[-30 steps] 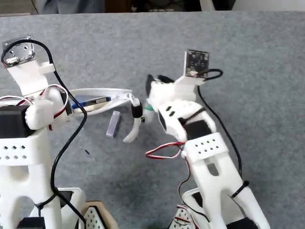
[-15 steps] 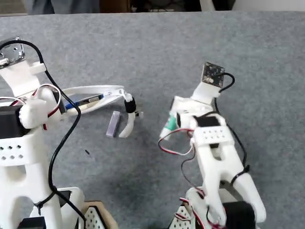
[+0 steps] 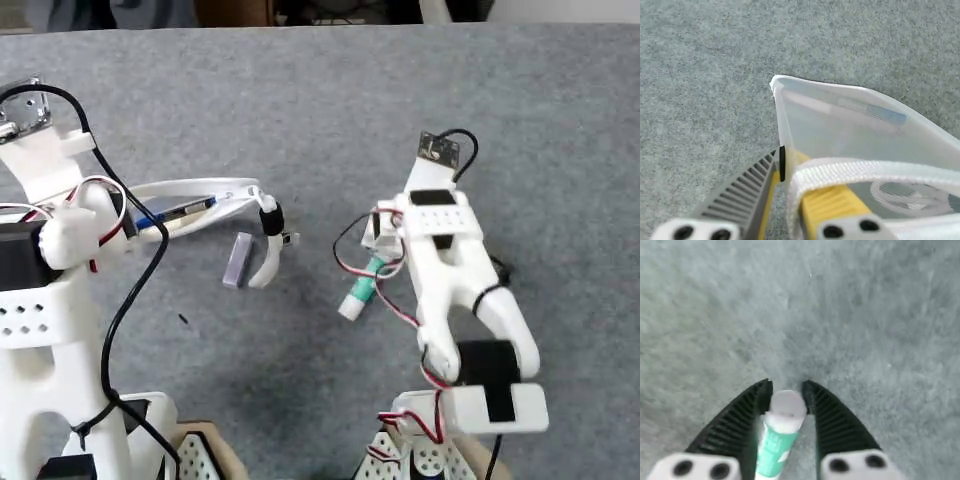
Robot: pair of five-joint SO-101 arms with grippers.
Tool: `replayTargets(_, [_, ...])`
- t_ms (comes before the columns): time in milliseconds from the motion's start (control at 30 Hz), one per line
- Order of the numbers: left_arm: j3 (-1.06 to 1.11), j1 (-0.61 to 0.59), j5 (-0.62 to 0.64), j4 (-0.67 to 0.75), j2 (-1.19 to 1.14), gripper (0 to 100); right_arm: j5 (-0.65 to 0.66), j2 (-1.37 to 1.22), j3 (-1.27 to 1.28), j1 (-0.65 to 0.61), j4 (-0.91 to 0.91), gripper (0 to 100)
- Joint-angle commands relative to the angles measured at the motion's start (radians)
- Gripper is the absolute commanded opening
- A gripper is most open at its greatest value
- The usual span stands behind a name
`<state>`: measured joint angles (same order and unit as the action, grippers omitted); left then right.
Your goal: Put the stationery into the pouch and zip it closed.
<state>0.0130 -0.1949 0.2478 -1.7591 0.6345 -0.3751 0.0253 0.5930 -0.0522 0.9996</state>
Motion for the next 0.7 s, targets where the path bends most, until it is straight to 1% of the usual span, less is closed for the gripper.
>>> replayTargets(0, [-0.012, -0.012, 0.008, 0.002, 0.011, 3, -0.009, -0.036, -0.114, 0.003, 0.081, 19.8])
replayTargets(67, [-0.012, -0.012, 0.008, 0.002, 0.011, 3, -0.009, -0.054, -0.153, 0.000, 0.117, 23.4])
replayTargets(267, [-0.012, -0.012, 0.008, 0.002, 0.011, 3, -0.017, -0.064, -0.223, 0.000, 0.137, 22.4])
replayTargets(367, [-0.012, -0.012, 0.008, 0.002, 0.011, 3, -0.084, -0.064, -0.243, -0.005, 0.187, 22.6])
replayTargets(533, [-0.012, -0.012, 0.008, 0.002, 0.011, 3, -0.189, -0.071, -0.288, -0.064, 0.336, 22.4])
replayTargets(667, [-0.012, -0.012, 0.008, 0.002, 0.011, 3, -0.209, -0.071, -0.326, -0.152, 0.428, 22.3])
